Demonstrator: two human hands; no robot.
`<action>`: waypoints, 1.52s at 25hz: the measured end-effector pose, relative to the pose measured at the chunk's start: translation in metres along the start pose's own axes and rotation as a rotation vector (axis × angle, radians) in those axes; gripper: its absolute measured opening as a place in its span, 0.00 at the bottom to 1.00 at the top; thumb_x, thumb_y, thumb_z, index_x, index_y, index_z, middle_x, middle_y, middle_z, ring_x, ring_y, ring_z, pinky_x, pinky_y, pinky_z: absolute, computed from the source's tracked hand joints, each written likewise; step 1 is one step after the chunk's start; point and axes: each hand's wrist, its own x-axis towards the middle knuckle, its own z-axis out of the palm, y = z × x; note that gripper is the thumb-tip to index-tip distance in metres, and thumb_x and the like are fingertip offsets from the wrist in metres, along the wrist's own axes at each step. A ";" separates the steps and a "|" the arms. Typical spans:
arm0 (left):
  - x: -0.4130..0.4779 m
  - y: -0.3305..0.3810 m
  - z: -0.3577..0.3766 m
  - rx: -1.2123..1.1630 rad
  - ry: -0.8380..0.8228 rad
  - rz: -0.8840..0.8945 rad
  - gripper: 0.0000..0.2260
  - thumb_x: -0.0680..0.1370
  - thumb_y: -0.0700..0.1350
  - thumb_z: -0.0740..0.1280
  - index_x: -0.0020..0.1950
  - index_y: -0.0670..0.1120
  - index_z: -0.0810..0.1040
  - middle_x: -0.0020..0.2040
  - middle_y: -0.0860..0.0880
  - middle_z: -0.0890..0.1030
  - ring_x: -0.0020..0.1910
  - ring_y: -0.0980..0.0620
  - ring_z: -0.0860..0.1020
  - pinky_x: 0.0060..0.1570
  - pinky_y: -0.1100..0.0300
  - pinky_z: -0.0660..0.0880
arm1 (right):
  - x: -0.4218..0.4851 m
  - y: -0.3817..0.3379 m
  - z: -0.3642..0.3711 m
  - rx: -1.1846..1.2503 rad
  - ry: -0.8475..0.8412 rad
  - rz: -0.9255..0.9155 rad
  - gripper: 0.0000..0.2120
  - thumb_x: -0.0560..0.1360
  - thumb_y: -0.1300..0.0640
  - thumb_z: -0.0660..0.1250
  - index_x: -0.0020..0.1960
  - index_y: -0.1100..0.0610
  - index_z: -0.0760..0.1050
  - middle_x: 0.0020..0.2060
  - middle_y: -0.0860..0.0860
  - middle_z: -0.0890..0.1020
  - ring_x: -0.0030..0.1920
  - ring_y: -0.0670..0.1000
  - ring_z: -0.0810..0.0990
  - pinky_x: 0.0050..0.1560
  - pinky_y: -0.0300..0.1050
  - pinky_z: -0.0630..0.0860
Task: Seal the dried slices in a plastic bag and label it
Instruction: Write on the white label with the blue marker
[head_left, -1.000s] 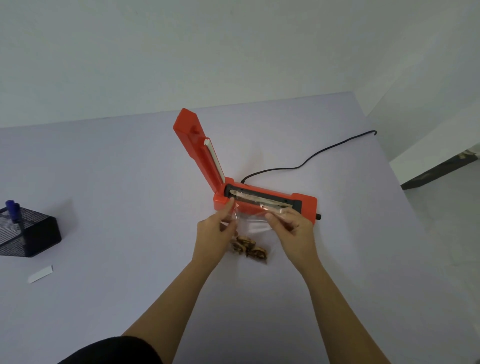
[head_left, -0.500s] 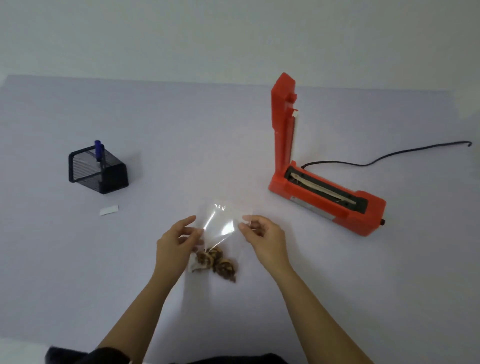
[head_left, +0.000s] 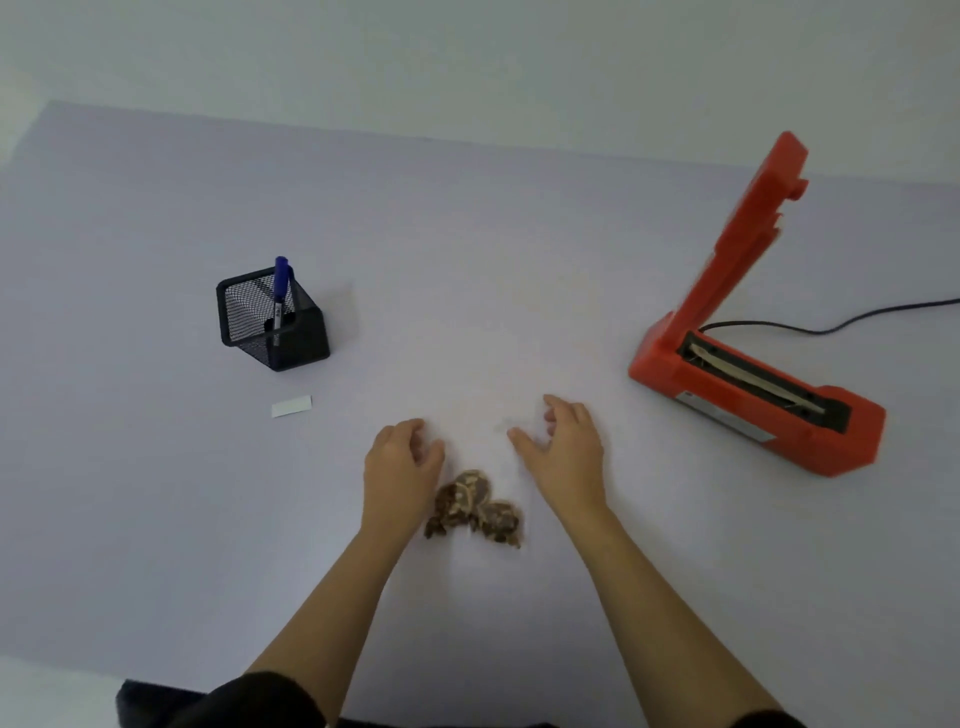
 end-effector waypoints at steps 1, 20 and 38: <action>0.000 -0.002 -0.007 -0.011 0.003 0.015 0.15 0.76 0.43 0.66 0.61 0.41 0.75 0.50 0.45 0.79 0.43 0.53 0.75 0.43 0.72 0.68 | 0.000 -0.005 -0.001 -0.021 0.020 0.002 0.27 0.71 0.53 0.72 0.66 0.61 0.68 0.55 0.55 0.74 0.54 0.52 0.74 0.58 0.47 0.72; 0.130 -0.058 -0.168 -0.109 0.085 -0.094 0.17 0.78 0.46 0.58 0.38 0.36 0.78 0.37 0.35 0.81 0.39 0.37 0.78 0.42 0.49 0.75 | 0.069 -0.238 0.129 -0.036 -0.068 -0.425 0.13 0.74 0.59 0.67 0.59 0.56 0.78 0.58 0.53 0.81 0.60 0.54 0.77 0.63 0.45 0.70; 0.090 -0.013 -0.207 -0.382 -0.026 0.284 0.07 0.75 0.41 0.69 0.52 0.46 0.82 0.39 0.57 0.81 0.37 0.69 0.78 0.38 0.78 0.70 | 0.028 -0.286 0.005 0.572 0.192 -0.258 0.08 0.71 0.64 0.69 0.46 0.52 0.80 0.41 0.42 0.83 0.40 0.36 0.81 0.40 0.28 0.73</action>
